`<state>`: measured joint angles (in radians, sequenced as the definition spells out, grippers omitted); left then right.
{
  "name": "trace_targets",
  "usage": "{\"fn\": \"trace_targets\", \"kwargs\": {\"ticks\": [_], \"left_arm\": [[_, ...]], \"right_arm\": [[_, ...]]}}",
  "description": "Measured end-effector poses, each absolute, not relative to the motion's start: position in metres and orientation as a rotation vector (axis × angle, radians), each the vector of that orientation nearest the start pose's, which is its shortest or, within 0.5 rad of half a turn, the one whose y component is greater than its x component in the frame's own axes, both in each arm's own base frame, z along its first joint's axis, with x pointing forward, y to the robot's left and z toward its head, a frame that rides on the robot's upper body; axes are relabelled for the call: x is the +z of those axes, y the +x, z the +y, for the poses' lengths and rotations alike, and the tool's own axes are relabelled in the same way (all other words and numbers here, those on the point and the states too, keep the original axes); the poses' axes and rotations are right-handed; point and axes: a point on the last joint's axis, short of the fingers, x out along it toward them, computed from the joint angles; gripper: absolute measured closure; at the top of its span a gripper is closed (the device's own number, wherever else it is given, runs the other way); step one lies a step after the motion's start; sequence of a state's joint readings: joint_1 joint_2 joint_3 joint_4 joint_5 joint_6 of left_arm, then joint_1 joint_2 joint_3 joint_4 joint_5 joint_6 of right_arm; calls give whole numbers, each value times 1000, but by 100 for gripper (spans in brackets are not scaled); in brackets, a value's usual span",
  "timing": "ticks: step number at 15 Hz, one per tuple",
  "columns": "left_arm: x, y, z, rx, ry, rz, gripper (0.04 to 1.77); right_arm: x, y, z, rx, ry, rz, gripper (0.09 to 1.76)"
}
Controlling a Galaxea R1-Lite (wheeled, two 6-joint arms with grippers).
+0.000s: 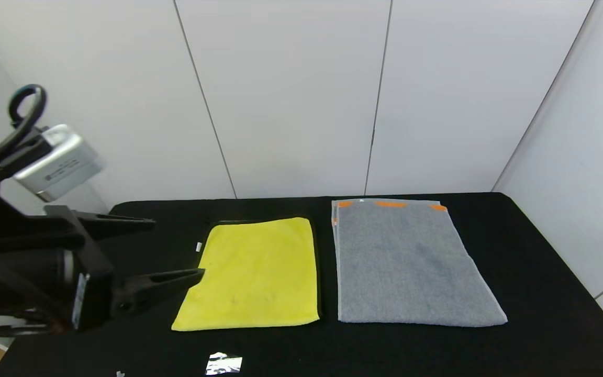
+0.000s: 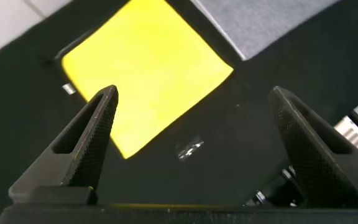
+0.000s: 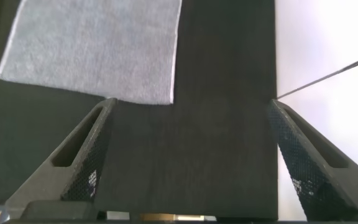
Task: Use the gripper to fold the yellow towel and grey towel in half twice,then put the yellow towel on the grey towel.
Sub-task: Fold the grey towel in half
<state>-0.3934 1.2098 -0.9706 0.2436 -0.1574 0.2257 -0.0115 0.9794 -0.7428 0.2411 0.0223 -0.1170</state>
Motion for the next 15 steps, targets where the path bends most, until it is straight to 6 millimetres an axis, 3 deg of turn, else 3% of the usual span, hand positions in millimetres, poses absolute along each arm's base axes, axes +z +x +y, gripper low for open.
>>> {"fn": "trace_targets", "kwargs": {"ticks": [8,15], "left_arm": [[244,210,-146,-785,370,563,9],[193,239,-208,-836,476,713,9]], "right_arm": [[211,157,-7,117,-173,656,13],[185,188,-17,185,-126,782,13]]}}
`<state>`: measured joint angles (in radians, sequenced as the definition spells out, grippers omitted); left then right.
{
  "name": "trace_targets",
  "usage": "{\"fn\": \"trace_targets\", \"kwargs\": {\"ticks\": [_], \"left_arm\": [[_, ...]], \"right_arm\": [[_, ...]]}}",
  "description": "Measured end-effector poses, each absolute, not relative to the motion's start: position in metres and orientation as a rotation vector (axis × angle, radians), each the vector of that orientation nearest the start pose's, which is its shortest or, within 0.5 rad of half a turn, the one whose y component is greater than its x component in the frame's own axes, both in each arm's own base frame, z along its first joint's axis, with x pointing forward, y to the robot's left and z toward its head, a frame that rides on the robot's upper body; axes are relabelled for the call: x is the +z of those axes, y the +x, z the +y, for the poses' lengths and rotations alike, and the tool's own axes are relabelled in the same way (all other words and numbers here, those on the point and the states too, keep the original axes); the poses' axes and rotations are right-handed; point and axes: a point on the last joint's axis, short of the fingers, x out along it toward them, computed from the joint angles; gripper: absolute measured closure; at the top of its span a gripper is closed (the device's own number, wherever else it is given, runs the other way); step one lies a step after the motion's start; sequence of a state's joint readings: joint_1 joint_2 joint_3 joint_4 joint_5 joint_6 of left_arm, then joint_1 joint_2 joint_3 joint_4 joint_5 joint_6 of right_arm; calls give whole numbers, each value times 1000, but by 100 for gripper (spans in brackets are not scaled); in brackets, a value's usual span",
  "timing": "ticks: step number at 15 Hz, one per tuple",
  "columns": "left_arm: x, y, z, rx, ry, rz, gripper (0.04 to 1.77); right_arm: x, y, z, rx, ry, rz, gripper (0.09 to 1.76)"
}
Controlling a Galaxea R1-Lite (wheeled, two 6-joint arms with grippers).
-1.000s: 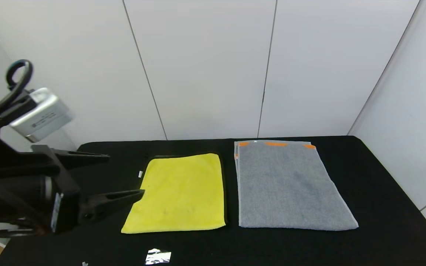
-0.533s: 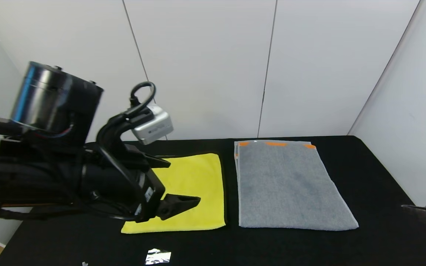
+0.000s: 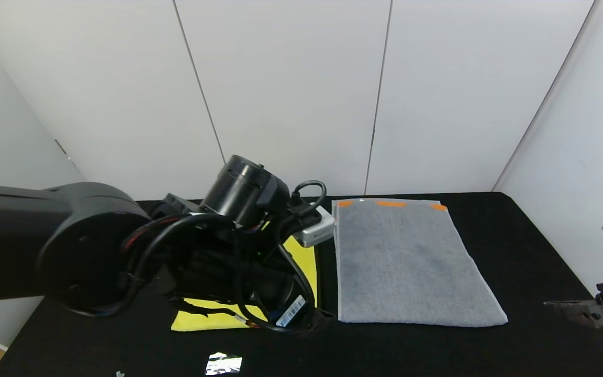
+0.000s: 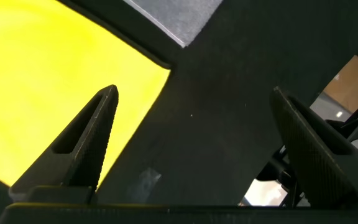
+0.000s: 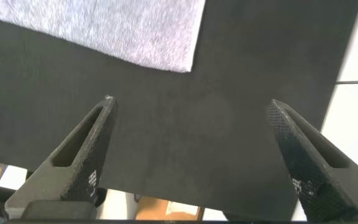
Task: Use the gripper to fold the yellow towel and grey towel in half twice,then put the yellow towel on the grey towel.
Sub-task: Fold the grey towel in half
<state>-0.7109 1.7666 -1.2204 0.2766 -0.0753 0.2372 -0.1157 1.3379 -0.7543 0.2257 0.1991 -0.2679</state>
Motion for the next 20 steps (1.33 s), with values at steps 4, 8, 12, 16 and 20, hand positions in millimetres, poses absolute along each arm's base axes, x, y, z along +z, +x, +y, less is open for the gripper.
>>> {"fn": "trace_targets", "kwargs": {"ticks": [4,8,12,16,20], "left_arm": [[169,249,-237,-818,533,758,9],[149,255,-257,-813,577,796,9],[131,262,-270,-761,633,828,9],[121,268,-279,-738,673,883,9],[114,278,-294,-742,669,871,9]], "right_arm": [[173,205,-17,230,-104,835,13],[158,219,-12,259,-106,906,13],[145,231,-4,292,-114,964,13],[134,245,-3,295,-112,1009,13],[128,261,-4,274,-123,1034,13]]}}
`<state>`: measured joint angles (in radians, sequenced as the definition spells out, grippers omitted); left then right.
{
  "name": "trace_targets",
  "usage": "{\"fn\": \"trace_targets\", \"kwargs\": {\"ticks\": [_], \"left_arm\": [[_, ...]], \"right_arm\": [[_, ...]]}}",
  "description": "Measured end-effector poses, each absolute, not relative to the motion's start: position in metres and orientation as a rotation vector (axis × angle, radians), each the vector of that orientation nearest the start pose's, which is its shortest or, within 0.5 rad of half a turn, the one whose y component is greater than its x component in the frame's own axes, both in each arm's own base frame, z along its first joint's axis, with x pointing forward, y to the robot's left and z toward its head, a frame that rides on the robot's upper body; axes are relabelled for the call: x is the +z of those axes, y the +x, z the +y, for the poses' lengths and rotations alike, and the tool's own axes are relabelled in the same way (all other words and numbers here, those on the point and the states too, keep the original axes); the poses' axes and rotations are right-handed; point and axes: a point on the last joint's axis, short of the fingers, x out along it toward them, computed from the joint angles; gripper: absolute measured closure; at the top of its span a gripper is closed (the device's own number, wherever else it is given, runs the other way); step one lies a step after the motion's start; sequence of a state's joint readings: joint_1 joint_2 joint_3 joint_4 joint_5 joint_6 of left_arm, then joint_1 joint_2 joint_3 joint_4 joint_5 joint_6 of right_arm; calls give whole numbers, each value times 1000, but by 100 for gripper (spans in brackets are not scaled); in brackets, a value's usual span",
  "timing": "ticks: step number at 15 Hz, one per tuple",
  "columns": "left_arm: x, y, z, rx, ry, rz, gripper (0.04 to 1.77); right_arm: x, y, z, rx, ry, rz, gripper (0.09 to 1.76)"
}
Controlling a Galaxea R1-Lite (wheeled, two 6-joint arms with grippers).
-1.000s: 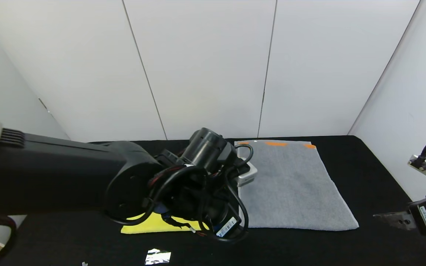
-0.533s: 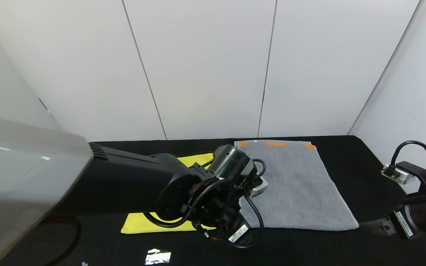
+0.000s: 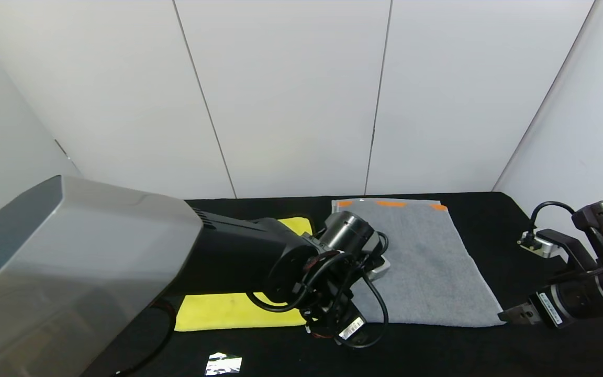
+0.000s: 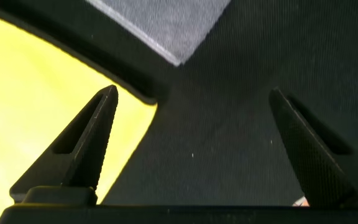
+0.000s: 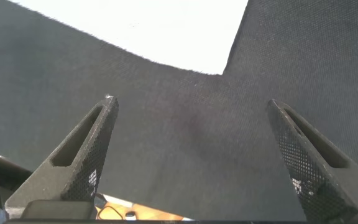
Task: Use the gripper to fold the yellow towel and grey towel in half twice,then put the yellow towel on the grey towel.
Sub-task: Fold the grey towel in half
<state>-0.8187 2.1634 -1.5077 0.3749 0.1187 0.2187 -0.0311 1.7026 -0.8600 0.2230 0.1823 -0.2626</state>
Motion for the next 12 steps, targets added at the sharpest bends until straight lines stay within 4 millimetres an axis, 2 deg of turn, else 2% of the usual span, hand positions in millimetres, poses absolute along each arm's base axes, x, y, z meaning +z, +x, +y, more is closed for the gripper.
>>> {"fn": "trace_targets", "kwargs": {"ticks": [7,12], "left_arm": [[92,290,-307,-732,693,901,9],[92,294,-310,-731,712,933,9]], "right_arm": [[108,278,-5,273,-119,1103,13],[105,289,-8,316,-229,1093,13]]}}
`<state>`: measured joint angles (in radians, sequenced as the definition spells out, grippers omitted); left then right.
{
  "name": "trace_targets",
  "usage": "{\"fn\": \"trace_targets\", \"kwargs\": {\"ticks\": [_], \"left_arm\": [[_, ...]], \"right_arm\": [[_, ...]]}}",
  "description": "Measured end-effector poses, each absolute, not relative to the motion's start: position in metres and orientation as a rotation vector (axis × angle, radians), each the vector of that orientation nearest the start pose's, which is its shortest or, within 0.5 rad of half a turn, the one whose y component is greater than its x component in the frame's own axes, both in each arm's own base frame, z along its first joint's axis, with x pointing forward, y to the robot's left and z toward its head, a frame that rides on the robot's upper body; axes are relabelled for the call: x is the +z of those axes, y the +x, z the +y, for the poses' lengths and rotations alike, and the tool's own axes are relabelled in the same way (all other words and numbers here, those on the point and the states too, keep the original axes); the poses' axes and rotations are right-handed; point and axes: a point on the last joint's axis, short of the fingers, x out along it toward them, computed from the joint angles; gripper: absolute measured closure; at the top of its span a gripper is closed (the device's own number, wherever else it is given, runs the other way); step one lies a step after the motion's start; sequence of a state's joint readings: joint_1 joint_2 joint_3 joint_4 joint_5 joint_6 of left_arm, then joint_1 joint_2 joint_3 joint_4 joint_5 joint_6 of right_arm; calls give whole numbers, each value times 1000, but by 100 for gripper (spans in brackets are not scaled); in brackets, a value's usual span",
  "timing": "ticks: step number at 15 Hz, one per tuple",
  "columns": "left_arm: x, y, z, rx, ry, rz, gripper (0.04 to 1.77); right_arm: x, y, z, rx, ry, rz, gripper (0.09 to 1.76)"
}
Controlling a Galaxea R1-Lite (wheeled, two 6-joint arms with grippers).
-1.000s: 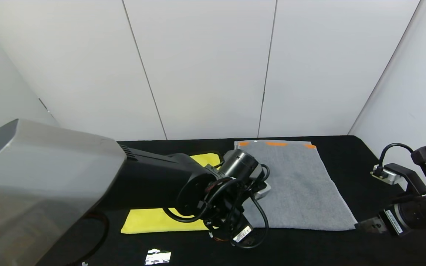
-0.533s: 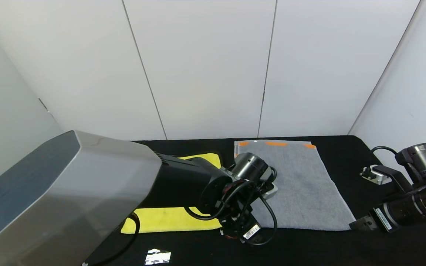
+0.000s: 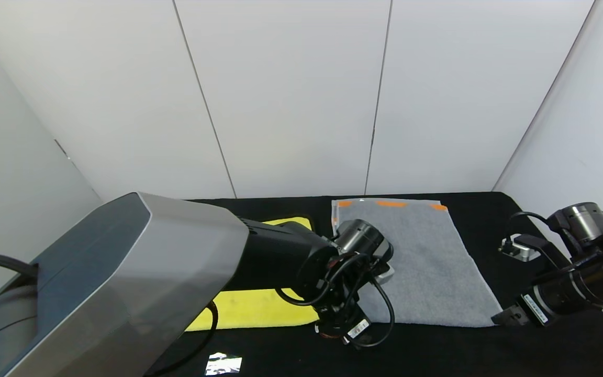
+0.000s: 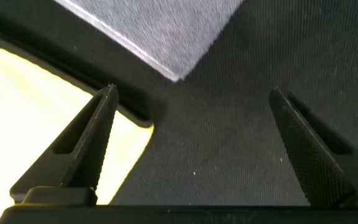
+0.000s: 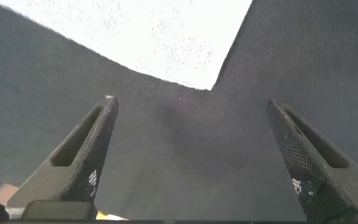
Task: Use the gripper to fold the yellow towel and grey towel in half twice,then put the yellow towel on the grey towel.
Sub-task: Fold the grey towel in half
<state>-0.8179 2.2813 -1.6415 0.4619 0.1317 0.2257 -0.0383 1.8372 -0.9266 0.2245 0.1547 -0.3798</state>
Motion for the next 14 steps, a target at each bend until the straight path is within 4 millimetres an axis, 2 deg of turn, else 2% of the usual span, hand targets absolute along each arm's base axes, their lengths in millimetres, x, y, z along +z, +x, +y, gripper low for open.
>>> {"fn": "trace_targets", "kwargs": {"ticks": [6,14], "left_arm": [[84,300,-316,-733,713,938,9],[81,305,-317,-728,709,939,9]], "right_arm": [[98,306,-6,327,-246,1098,13],[79,313,4,332,-311,1167,13]]}}
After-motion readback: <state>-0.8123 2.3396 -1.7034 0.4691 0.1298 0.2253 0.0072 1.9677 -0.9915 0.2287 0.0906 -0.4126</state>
